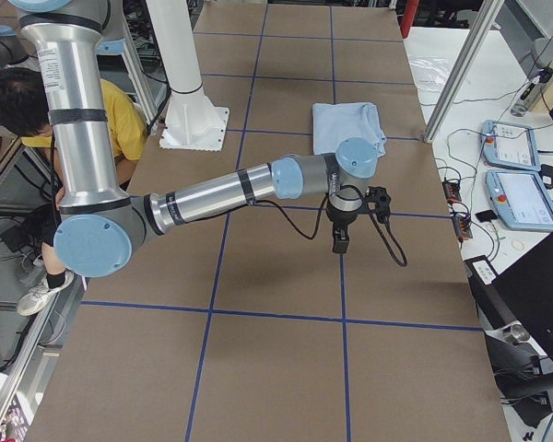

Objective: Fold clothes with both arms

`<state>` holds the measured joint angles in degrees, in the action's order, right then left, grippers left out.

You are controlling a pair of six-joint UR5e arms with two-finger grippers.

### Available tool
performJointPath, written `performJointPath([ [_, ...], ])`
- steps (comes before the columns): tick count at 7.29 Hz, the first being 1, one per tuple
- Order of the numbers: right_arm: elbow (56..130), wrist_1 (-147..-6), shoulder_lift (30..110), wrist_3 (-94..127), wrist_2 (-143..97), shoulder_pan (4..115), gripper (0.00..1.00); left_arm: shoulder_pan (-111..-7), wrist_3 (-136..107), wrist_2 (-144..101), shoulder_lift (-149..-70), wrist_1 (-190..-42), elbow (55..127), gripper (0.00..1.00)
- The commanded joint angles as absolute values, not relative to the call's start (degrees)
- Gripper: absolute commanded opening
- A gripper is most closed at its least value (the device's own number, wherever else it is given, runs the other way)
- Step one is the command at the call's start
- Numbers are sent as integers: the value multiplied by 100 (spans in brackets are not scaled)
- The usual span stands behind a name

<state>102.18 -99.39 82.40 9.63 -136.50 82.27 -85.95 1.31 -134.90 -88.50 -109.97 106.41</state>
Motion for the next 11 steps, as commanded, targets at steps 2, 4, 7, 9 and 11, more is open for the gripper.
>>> performJointPath([
  [2, 10371, -9723, 8227, 932, -13649, 8227, 100, -8587, 123, -13587, -8736, -11145, 10696, 100],
  [4, 10266, -9615, 8340, 940, -13632, 8227, 100, -8587, 114, -13799, -8754, -11145, 10749, 100],
  [7, 10257, -9615, 8358, 984, -13632, 8227, 100, -8587, 106, -13790, -8806, -11145, 10705, 100],
  [9, 10248, -9615, 8358, 984, -13632, 8227, 100, -8587, 105, -13790, -8833, -11145, 10687, 100],
  [11, 10248, -9615, 8350, 976, -13632, 8227, 100, -8587, 114, -13790, -8842, -11145, 10696, 100],
])
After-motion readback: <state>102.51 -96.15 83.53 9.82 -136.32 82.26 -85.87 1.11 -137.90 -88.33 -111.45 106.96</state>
